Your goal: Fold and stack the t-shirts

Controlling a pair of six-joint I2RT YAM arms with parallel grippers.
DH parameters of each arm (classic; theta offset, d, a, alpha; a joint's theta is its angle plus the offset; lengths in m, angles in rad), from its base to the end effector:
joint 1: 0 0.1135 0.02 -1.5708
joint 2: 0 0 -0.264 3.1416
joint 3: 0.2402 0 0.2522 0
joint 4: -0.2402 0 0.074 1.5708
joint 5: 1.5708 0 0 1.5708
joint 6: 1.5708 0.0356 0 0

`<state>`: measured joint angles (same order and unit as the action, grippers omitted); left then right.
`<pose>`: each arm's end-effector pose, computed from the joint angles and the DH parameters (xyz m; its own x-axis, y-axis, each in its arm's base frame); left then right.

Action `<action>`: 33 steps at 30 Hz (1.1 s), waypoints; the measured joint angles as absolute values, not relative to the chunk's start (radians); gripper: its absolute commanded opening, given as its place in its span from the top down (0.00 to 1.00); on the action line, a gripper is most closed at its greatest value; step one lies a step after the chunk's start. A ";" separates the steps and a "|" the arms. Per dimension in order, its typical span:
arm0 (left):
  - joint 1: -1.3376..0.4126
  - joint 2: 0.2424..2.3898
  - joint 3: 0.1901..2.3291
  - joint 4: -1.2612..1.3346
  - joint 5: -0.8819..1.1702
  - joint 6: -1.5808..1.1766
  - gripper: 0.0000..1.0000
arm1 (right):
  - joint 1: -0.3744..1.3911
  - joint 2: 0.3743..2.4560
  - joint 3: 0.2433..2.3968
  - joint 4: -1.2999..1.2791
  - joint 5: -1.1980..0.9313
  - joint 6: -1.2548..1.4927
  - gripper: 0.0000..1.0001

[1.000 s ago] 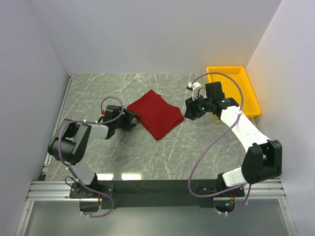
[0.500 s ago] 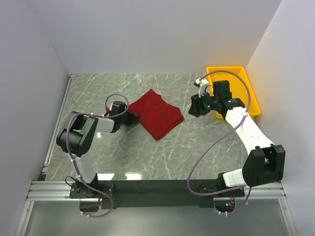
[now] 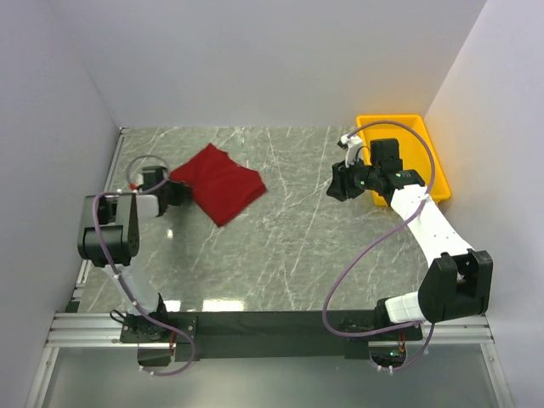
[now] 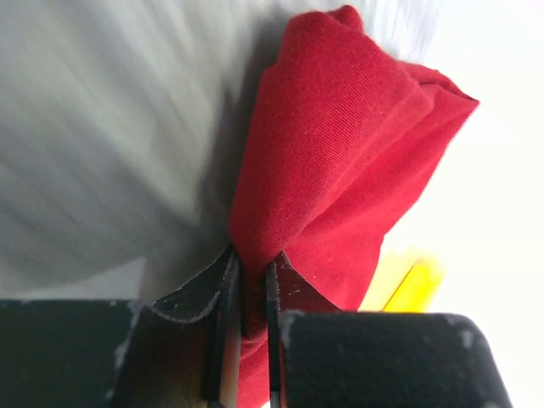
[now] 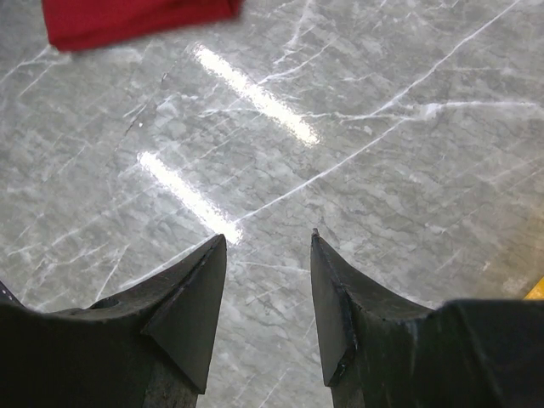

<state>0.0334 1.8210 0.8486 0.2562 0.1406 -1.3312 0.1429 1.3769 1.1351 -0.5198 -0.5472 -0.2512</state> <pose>0.3553 0.0069 0.1290 -0.2262 -0.9699 -0.0896 -0.6202 0.2144 -0.7546 0.2912 0.0606 0.3001 -0.5387 -0.2920 -0.7903 -0.6486 0.7424 0.1679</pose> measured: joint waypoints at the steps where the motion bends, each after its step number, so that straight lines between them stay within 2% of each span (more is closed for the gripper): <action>1: 0.077 1.821 0.855 0.253 0.140 -1.329 1.00 | 0.141 1.377 1.135 -0.518 -0.548 -0.251 0.48; 10: 0.296 1.780 0.819 0.248 0.054 -1.467 0.99 | 0.134 1.393 1.135 -0.516 -0.561 -0.247 0.48; 22: 0.297 1.785 0.833 0.200 -0.077 -1.736 1.00 | 0.130 1.407 1.135 -0.516 -0.566 -0.244 0.48; 33: 0.373 1.779 0.862 0.167 -0.131 -1.760 1.00 | 0.120 1.407 1.135 -0.516 -0.566 -0.243 0.48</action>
